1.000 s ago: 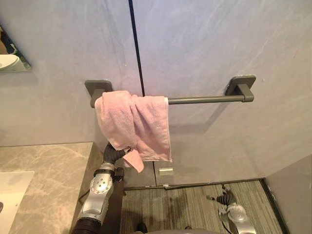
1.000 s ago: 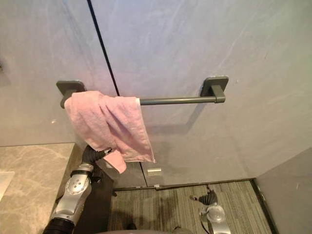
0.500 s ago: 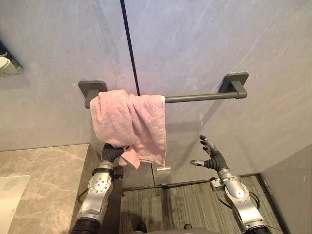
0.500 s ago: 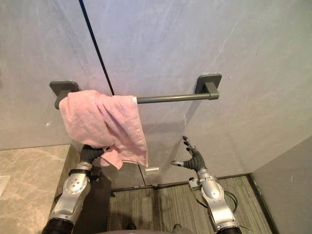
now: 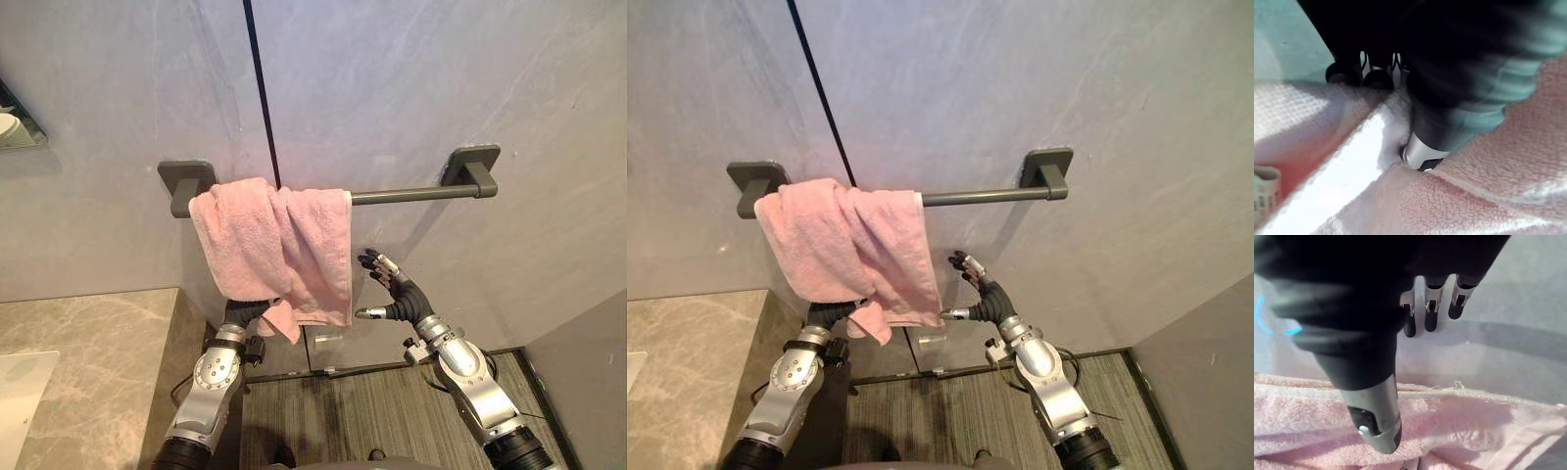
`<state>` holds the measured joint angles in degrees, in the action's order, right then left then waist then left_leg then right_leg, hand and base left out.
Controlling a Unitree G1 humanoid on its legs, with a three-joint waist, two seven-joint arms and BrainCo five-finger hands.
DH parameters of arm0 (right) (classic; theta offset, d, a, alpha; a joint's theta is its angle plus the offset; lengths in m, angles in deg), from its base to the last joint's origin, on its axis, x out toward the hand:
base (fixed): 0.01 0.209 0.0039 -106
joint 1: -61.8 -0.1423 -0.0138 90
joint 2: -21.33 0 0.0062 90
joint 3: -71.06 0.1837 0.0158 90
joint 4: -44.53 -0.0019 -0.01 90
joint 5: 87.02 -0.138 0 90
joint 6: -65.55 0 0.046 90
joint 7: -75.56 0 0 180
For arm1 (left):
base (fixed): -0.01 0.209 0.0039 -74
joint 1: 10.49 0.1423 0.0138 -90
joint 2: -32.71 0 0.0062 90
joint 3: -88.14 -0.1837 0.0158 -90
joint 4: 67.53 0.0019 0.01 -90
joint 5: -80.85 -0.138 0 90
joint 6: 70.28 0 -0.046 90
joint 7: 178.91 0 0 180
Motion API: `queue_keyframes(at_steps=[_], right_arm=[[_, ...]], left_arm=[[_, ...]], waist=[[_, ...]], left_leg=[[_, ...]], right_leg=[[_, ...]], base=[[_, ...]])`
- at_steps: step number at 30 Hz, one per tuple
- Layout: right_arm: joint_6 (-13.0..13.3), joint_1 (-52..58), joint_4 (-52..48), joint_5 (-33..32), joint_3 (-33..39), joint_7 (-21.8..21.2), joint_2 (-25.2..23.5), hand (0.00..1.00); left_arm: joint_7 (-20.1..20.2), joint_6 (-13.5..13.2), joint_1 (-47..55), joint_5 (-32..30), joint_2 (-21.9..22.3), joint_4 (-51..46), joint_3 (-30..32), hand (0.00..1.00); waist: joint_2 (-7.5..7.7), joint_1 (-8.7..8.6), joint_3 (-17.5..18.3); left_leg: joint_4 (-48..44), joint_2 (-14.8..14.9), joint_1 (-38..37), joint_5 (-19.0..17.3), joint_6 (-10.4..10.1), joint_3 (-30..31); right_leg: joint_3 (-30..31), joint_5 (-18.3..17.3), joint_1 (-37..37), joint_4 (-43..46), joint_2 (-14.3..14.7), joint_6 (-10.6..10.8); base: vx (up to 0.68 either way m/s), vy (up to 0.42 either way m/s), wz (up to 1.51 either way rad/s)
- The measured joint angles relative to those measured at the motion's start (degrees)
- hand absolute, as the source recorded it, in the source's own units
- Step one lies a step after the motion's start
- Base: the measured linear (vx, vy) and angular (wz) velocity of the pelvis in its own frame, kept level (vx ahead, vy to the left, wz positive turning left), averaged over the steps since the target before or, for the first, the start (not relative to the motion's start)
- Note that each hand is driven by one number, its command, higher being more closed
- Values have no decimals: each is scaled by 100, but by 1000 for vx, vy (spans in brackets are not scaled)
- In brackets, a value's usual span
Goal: Organize washtable
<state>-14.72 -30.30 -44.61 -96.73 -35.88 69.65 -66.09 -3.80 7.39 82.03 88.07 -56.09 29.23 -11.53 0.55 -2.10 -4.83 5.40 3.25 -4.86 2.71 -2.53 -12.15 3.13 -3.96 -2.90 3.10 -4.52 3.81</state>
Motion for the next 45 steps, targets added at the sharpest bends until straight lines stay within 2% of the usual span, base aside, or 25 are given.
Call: queue_keyframes(at_steps=[10, 16, 17, 20, 29, 38, 45], right_arm=[[11, -405, 72, -160, -1, 128, -8, 0], [54, -691, 297, -300, -28, 215, -34, 0], [55, -728, 303, -323, -62, 216, -36, 100], [55, -763, 303, -325, -123, 218, -153, 100], [55, -1041, 521, -333, -102, 221, -258, 100], [55, -1104, 521, -368, -57, 215, -256, 100], [73, -1019, 520, -367, 362, 220, -366, 100]], left_arm=[[97, -1, 2, -1, 50, 4, -124, 100], [107, -4, 1, 2, 67, 56, -127, 100], [107, -4, 9, 12, 68, 74, -128, 100], [107, -4, 16, 112, 76, 74, -137, 100], [113, -4, 45, 114, 117, 131, -132, 100], [117, -4, 50, 112, 130, 131, -106, 100], [124, -5, 98, 111, 184, 130, -72, 100]], waist=[[11, 31, 2], [69, 66, 22], [73, 76, 21], [81, 130, 26], [198, 140, 96], [201, 142, 98], [201, 133, 98]], left_leg=[[2, 9, 27, 57, 17, 131], [4, 38, 99, 117, 8, 224], [6, 44, 111, 130, 4, 244], [14, 62, 121, 148, -12, 266], [16, 71, 226, 192, -20, 351], [18, 77, 228, 193, -20, 355], [43, 80, 221, 192, -21, 348]], right_leg=[[-59, -1, -29, 17, 10, -1], [-140, -2, 13, 54, 36, -2], [-155, -1, 15, 55, 41, -2], [-170, -1, 16, 58, 59, -3], [-255, 6, 71, 55, 67, -14], [-262, 7, 68, 50, 72, -15], [-257, 7, 63, 42, 73, -15]], base=[[-21, -15, 6], [-24, -20, 8], [-16, -14, 7], [-20, -16, 4], [-8, -7, 5], [0, 0, 0], [0, 0, 0]])
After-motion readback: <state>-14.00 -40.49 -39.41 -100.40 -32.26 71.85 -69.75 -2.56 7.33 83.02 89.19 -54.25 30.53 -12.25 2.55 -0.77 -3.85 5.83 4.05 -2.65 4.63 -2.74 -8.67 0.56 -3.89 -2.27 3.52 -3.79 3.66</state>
